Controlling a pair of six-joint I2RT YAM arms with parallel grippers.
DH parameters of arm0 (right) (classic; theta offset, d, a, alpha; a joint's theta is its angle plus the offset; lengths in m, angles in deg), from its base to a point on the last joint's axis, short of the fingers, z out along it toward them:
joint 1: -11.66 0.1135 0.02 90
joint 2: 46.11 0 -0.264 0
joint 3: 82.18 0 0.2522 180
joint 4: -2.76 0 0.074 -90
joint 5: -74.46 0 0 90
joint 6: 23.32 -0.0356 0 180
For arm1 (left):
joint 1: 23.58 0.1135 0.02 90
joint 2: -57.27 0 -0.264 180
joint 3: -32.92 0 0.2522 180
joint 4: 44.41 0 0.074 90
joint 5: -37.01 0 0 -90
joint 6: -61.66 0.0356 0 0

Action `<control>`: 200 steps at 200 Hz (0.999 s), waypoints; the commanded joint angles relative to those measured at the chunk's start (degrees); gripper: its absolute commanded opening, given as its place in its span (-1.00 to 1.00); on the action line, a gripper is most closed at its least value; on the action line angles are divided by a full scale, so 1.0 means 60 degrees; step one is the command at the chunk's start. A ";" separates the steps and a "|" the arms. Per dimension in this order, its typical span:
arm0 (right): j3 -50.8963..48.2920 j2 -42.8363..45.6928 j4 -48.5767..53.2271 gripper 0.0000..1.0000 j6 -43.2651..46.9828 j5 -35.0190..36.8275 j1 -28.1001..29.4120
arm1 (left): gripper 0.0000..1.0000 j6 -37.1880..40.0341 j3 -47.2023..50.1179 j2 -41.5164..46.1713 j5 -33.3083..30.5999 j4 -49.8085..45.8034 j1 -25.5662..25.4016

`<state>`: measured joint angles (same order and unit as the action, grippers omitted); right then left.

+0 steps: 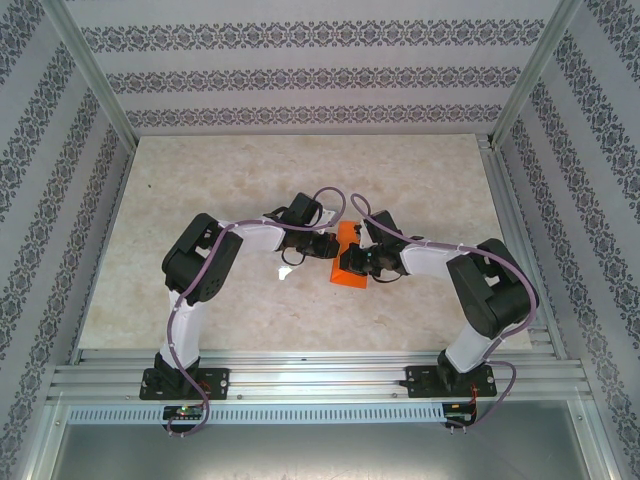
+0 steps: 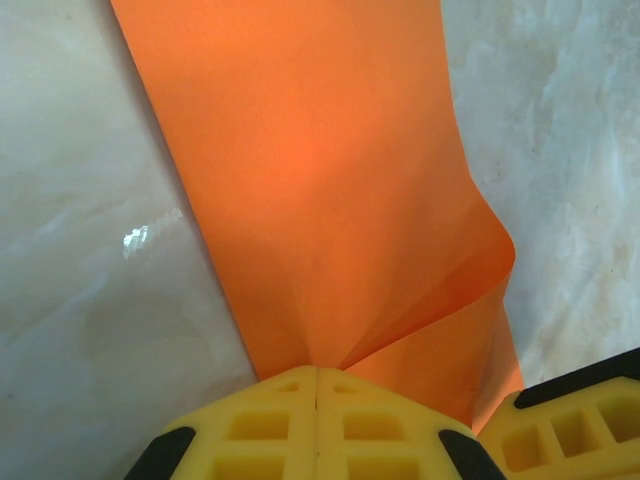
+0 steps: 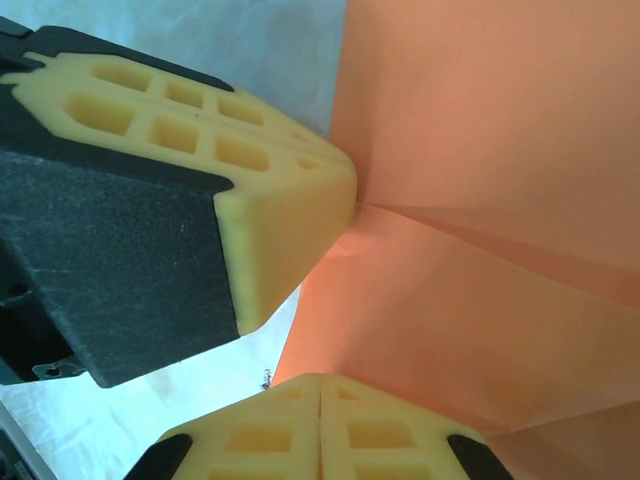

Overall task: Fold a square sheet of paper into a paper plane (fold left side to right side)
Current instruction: Fold the triangle a second time at the center of the table.

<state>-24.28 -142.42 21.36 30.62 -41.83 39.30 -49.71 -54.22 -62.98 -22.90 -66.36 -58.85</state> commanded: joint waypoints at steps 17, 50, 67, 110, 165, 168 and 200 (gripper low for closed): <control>0.0011 -0.0282 -0.0238 -0.85 0.0314 -0.0116 -0.0078 | -1.00 0.0297 0.0369 -0.0275 -0.1110 -0.0645 0.0000; -0.0025 -0.0442 -0.0453 -0.85 0.0375 -0.0078 -0.0151 | -1.00 0.0309 0.0377 -0.0309 -0.1160 -0.0654 -0.0012; -0.0040 -0.0544 -0.0630 -0.85 0.0360 -0.0089 -0.0210 | -1.00 0.0307 0.0380 -0.0344 -0.1137 -0.0637 -0.0034; -0.0074 -0.0594 -0.0857 -0.85 0.0352 -0.0208 -0.0233 | -1.00 0.0300 0.0376 -0.0362 -0.1160 -0.0643 -0.0048; -0.0106 -0.0645 -0.1041 -0.85 0.0329 -0.0366 -0.0256 | -1.00 0.0106 0.0358 -0.0420 -0.1250 -0.0571 -0.0040; -0.0106 -0.0665 -0.1041 -0.85 0.0317 -0.0375 -0.0267 | -1.00 0.0104 0.0352 -0.0430 -0.1252 -0.0579 -0.0048; -0.0107 -0.0777 -0.0811 -0.85 0.0355 -0.0236 -0.0314 | -1.00 0.0106 0.0356 -0.0437 -0.1264 -0.0570 -0.0049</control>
<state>-24.32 -145.52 17.10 31.89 -43.10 38.12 -49.58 -54.14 -62.89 -23.54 -66.36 -59.00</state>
